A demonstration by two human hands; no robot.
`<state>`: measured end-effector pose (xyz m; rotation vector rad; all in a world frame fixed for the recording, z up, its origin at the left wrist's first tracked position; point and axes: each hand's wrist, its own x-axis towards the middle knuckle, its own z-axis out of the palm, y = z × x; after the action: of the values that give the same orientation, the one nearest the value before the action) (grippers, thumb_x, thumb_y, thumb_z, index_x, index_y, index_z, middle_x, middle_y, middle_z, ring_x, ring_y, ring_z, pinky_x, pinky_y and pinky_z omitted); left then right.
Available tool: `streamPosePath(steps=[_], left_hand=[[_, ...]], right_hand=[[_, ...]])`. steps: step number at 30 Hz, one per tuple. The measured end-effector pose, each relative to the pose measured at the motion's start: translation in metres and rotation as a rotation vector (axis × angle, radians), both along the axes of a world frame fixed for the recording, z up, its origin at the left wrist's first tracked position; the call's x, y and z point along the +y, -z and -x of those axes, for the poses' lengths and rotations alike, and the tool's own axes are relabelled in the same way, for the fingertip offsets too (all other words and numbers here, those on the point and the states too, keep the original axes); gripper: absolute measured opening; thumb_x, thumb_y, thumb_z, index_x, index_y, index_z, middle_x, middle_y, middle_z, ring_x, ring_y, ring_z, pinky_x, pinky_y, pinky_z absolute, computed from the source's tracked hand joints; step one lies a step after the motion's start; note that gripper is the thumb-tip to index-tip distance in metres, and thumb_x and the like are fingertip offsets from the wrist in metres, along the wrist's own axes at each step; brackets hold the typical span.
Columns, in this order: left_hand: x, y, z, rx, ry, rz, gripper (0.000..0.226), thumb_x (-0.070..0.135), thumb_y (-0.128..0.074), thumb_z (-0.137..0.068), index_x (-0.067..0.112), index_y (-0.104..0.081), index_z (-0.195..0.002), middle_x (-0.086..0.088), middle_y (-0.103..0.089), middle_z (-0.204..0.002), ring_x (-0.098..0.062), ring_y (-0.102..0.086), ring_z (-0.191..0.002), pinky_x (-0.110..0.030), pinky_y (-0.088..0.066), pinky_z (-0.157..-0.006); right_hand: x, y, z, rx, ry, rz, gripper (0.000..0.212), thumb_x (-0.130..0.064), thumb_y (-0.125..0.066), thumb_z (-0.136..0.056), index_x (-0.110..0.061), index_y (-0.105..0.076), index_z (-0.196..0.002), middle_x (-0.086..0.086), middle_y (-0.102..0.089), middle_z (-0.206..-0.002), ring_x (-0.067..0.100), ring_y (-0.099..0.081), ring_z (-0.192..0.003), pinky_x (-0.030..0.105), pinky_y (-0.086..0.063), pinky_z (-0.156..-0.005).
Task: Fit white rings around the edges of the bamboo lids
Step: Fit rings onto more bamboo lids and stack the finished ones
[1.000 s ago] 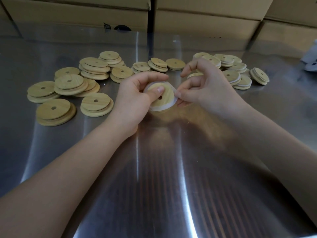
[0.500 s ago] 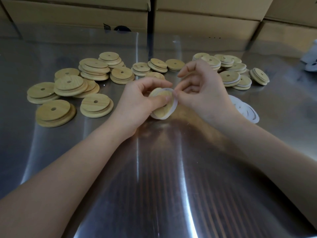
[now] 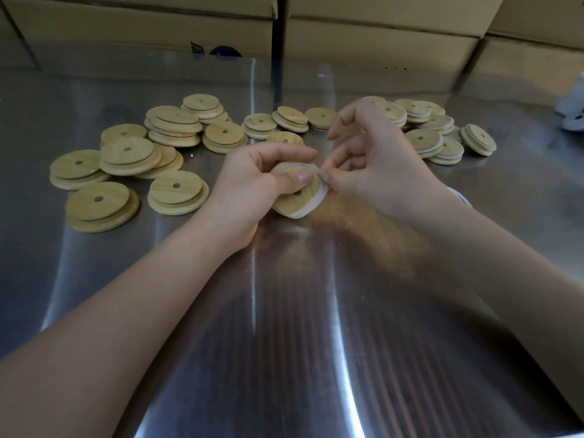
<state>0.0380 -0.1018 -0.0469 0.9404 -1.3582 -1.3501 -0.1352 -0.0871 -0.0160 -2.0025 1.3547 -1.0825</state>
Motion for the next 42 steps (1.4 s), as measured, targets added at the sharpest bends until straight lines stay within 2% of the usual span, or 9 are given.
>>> streamPosePath(steps=[6,9,13,15,21,27,32,38,42], left_hand=[[0.0,0.003,-0.001,0.054,0.03,-0.048,0.024,-0.002,-0.066,-0.085,0.019,-0.077,-0.089,-0.005,-0.074,-0.099,-0.019,-0.069,-0.098,-0.034,-0.055,-0.089],[0.0,0.003,-0.001,0.055,0.023,-0.03,0.025,-0.002,-0.065,-0.086,0.019,-0.076,-0.09,-0.006,-0.074,-0.099,-0.019,-0.068,-0.099,-0.037,-0.055,-0.092],[0.0,0.003,0.0,0.09,-0.02,-0.017,0.024,-0.004,-0.065,-0.085,0.017,-0.075,-0.091,-0.008,-0.073,-0.095,-0.021,-0.068,-0.096,-0.042,-0.054,-0.095],[0.001,0.003,-0.001,0.095,-0.025,-0.005,0.024,-0.004,-0.066,-0.085,0.018,-0.075,-0.09,-0.007,-0.073,-0.093,-0.021,-0.068,-0.095,-0.044,-0.054,-0.094],[0.002,0.002,0.0,-0.143,-0.031,0.214,0.025,0.003,-0.071,-0.085,0.026,-0.073,-0.096,0.0,-0.073,-0.104,-0.012,-0.068,-0.1,-0.031,-0.055,-0.091],[-0.001,0.001,-0.001,-0.102,-0.042,0.123,0.028,0.002,-0.069,-0.086,0.029,-0.075,-0.092,-0.002,-0.074,-0.105,-0.02,-0.069,-0.103,-0.044,-0.056,-0.093],[0.001,0.0,0.0,-0.067,-0.016,0.068,0.027,-0.002,-0.066,-0.088,0.023,-0.073,-0.095,-0.003,-0.074,-0.105,-0.02,-0.069,-0.104,-0.043,-0.055,-0.094],[0.001,-0.002,-0.001,0.0,0.024,-0.002,0.027,-0.003,-0.063,-0.088,0.021,-0.073,-0.095,-0.003,-0.075,-0.097,-0.018,-0.069,-0.094,-0.044,-0.055,-0.09],[0.001,0.001,-0.002,-0.001,0.055,-0.013,0.026,-0.002,-0.063,-0.089,0.021,-0.072,-0.097,-0.003,-0.074,-0.097,-0.016,-0.069,-0.093,-0.035,-0.058,-0.082]], right_hand=[[0.001,0.005,-0.005,-0.043,0.014,0.074,0.033,-0.005,-0.066,-0.079,-0.03,-0.045,-0.088,0.005,-0.067,-0.071,0.037,-0.063,-0.066,0.049,-0.055,-0.072],[0.002,0.008,-0.007,-0.121,0.012,0.061,0.033,-0.001,-0.07,-0.079,-0.021,-0.047,-0.093,0.012,-0.066,-0.074,0.036,-0.063,-0.067,0.044,-0.055,-0.068],[0.004,0.015,-0.015,-0.078,0.091,0.113,0.037,-0.005,-0.072,-0.078,-0.027,-0.047,-0.092,0.003,-0.063,-0.072,0.009,-0.057,-0.056,0.019,-0.048,-0.058],[0.005,0.018,-0.019,-0.066,0.149,0.139,0.038,-0.004,-0.07,-0.077,-0.03,-0.046,-0.091,0.0,-0.062,-0.07,0.003,-0.054,-0.054,0.013,-0.044,-0.057],[0.006,0.017,-0.017,-0.104,0.206,0.178,0.039,-0.002,-0.067,-0.073,-0.029,-0.047,-0.094,0.001,-0.066,-0.069,0.013,-0.062,-0.062,0.029,-0.053,-0.062],[0.002,0.007,-0.01,-0.176,0.153,0.019,0.039,0.0,-0.069,-0.073,-0.026,-0.045,-0.091,0.006,-0.072,-0.068,0.025,-0.069,-0.066,0.051,-0.057,-0.077],[-0.002,0.002,-0.002,-0.288,0.067,-0.156,0.039,0.009,-0.069,-0.076,-0.017,-0.045,-0.093,0.009,-0.071,-0.065,0.026,-0.069,-0.061,0.041,-0.061,-0.067],[-0.001,-0.003,0.001,-0.165,0.009,-0.091,0.04,0.005,-0.071,-0.076,-0.024,-0.046,-0.09,0.009,-0.071,-0.068,0.025,-0.07,-0.061,0.036,-0.06,-0.065],[-0.001,0.001,0.002,-0.174,0.0,-0.086,0.039,0.006,-0.072,-0.078,-0.023,-0.048,-0.09,0.007,-0.071,-0.068,0.025,-0.07,-0.061,0.036,-0.06,-0.065]])
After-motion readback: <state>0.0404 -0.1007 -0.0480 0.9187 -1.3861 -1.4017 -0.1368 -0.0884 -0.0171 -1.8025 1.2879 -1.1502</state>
